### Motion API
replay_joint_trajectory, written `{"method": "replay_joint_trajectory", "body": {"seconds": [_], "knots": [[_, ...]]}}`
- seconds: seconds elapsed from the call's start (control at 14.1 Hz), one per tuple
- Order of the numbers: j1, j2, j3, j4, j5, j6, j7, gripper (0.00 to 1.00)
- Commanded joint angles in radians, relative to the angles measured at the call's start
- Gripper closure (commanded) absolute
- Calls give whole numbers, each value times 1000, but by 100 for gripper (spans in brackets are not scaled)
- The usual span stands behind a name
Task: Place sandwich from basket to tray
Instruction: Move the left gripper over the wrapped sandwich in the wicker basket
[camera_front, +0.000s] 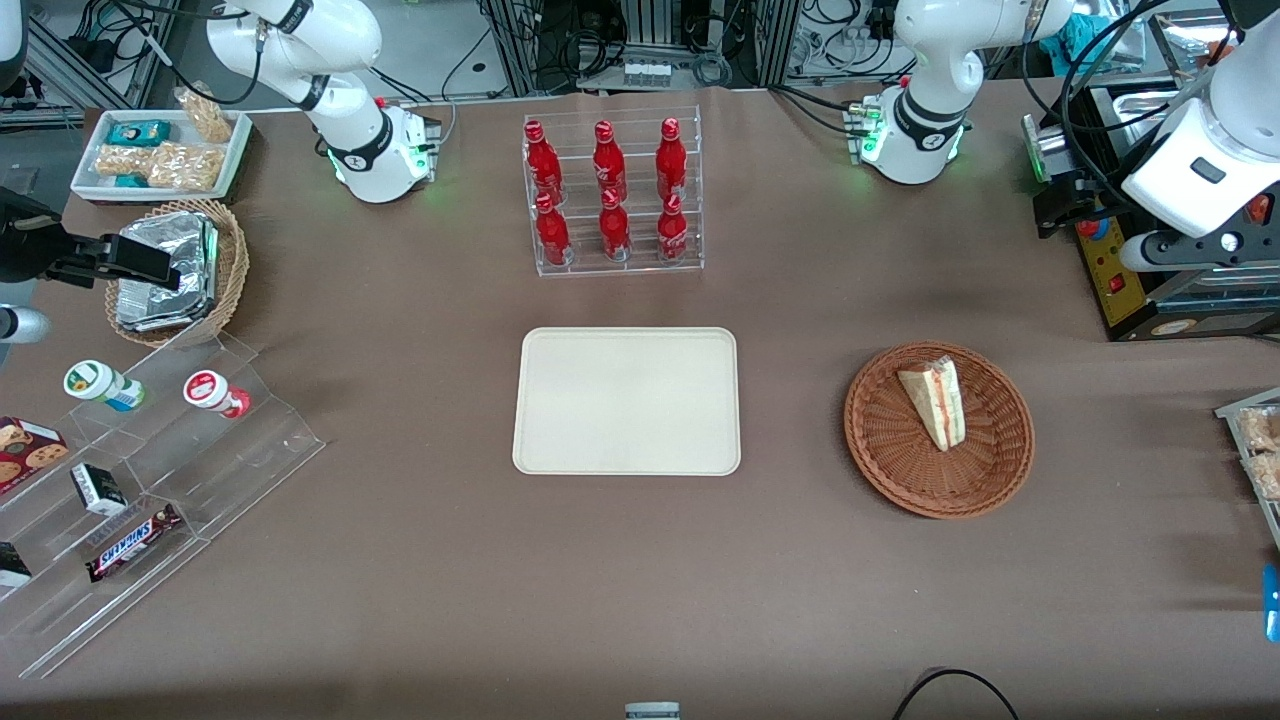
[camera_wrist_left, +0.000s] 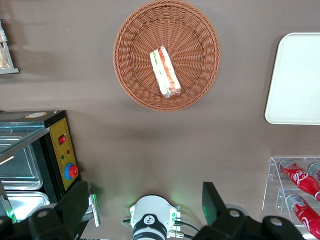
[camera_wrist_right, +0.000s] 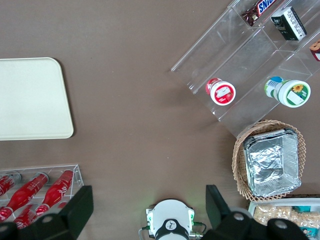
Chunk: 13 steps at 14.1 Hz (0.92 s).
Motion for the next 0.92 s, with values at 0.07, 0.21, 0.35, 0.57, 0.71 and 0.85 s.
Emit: {"method": "replay_joint_trajectory", "body": {"seconds": [0.07,0.21,0.35,0.57,0.71,0.85], "knots": [[0,11,0,21,-9,4,14,0],[0,37,0,22,-9,11,11,0],[0,76,0,21,2,19,-23,0],[0,180,1,12,-12,69,-74,0],[6,233,1,-8,-16,109,-74,0],[29,264,1,-77,-30,212,-75,0]]}}
